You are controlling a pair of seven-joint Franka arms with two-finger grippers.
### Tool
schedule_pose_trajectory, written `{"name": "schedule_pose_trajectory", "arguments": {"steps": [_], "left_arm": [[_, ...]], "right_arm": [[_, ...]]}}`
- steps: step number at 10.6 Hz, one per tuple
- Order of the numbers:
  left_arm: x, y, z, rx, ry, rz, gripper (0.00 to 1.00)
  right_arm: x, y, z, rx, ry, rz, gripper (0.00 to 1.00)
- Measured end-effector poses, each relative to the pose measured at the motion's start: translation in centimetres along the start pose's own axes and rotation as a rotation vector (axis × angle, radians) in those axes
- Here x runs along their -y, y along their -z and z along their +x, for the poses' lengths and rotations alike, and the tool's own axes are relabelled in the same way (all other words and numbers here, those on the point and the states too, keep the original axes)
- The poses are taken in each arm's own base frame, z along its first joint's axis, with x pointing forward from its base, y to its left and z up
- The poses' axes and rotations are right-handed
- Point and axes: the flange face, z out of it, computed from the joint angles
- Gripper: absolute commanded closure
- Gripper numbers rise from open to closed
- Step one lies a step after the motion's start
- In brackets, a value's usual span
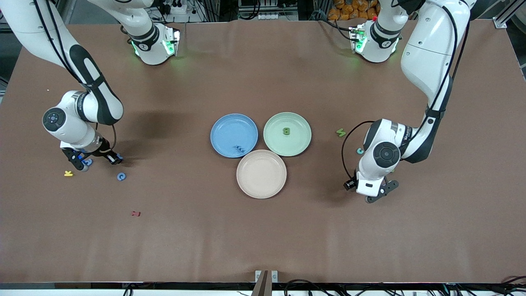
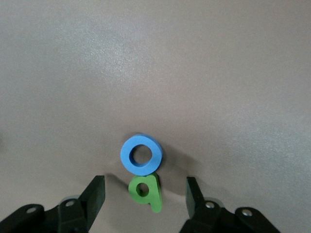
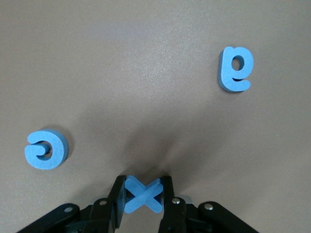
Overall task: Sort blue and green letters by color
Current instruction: 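Grasp the blue x with the right gripper while the left grasps q, then drop the x on the blue plate while the left gripper drops q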
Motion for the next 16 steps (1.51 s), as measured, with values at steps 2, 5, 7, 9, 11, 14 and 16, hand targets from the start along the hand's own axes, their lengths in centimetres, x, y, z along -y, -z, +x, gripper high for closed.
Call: {"name": "schedule_pose_trajectory", "arguments": {"steps": [2, 5, 7, 9, 11, 14, 16], "left_arm": [[0.0, -0.1, 0.0, 0.001, -0.001, 0.0, 0.29], [-0.2, -0.4, -0.3, 0.004, -0.005, 0.002, 0.46], [-0.5, -0.1, -0.3, -0.002, -0.008, -0.007, 0.61], [-0.7, -0.1, -0.4, -0.004, -0.01, -0.01, 0.8], [-0.8, 0.0, -0.4, -0.005, -0.011, -0.012, 1.0], [-0.9, 0.1, -0.4, -0.008, -0.027, -0.011, 1.0], [-1.5, 0.2, -1.0, -0.007, -0.042, -0.017, 1.0]], "right_arm": [[0.3, 0.4, 0.0, 0.047, 0.099, -0.029, 1.0], [4.6, 4.5, -1.2, 0.095, 0.348, -0.045, 1.0], [9.8, 6.1, -5.3, 0.08, 0.482, -0.034, 1.0], [15.1, 7.0, -10.3, 0.062, 0.61, -0.022, 1.0], [19.1, 7.6, -15.4, 0.051, 0.723, -0.013, 1.0], [24.4, 7.8, -22.4, 0.037, 0.849, 0.001, 1.0], [27.0, 7.1, -26.6, 0.034, 0.873, 0.001, 0.96]]}}
